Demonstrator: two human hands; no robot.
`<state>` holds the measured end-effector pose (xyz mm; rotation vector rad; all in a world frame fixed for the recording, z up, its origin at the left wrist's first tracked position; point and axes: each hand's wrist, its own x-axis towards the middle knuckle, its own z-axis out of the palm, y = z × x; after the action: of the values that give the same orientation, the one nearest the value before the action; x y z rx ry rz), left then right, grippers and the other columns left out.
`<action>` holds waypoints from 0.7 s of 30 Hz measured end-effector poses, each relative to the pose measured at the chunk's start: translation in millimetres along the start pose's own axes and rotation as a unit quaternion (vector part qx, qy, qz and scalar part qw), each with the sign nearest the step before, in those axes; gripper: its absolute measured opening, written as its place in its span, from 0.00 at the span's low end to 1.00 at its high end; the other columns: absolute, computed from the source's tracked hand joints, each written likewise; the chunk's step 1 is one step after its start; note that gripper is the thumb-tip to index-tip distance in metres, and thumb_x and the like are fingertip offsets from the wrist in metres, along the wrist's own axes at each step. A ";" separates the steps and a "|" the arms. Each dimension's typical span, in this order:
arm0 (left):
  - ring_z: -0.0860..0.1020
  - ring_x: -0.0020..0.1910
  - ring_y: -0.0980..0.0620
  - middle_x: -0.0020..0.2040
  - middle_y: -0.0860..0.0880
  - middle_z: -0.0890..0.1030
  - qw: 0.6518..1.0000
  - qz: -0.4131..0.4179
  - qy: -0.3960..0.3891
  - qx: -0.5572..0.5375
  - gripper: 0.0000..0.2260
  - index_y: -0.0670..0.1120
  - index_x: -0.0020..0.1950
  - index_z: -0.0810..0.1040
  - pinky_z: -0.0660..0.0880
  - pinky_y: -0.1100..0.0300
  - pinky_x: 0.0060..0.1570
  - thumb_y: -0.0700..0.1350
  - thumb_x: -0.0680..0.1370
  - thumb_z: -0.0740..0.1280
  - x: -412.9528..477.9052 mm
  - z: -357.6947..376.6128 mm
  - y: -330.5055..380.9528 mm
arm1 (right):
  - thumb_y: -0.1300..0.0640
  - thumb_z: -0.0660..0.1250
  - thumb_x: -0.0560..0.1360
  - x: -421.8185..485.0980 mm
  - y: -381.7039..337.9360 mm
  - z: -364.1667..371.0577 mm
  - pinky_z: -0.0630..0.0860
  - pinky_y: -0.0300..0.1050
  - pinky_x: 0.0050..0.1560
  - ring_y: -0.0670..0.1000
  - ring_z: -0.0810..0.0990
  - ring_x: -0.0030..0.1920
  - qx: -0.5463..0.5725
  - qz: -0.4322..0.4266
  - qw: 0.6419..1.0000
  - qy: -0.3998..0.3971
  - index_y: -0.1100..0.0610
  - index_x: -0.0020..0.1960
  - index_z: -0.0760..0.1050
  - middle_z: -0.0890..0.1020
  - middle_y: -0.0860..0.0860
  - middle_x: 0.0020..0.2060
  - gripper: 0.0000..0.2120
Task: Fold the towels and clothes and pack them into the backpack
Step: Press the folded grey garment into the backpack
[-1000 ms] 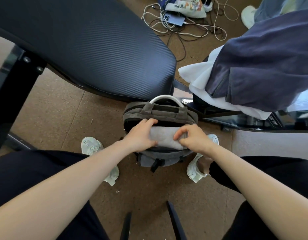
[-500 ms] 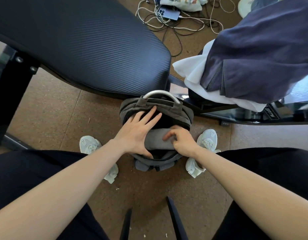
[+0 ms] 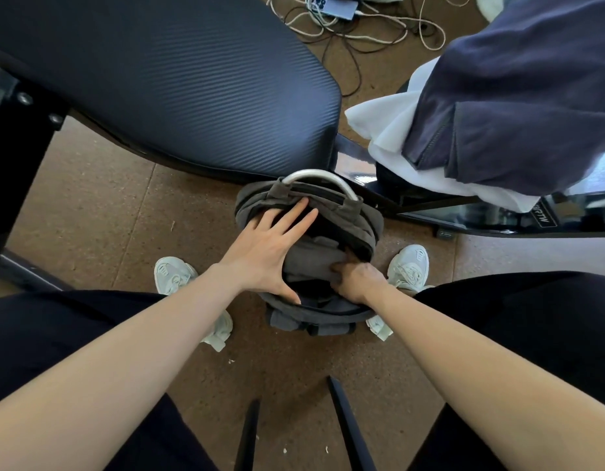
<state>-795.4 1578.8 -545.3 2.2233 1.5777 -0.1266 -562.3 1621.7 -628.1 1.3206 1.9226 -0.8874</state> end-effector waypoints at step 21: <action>0.81 0.55 0.61 0.57 0.61 0.83 0.942 -0.089 0.105 -0.306 0.20 0.57 0.66 0.80 0.79 0.50 0.61 0.36 0.80 0.67 -3.7 -36.2 7.6 | 0.56 0.72 0.77 -151.4 -10.5 -99.2 0.74 0.40 0.53 0.43 0.78 0.50 0.233 -0.158 0.899 0.334 0.50 0.58 0.82 0.80 0.41 0.48 0.10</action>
<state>-795.5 1587.1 -509.0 1.6471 1.6384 0.5024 -540.0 1620.7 -448.1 1.7909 2.6193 -1.2220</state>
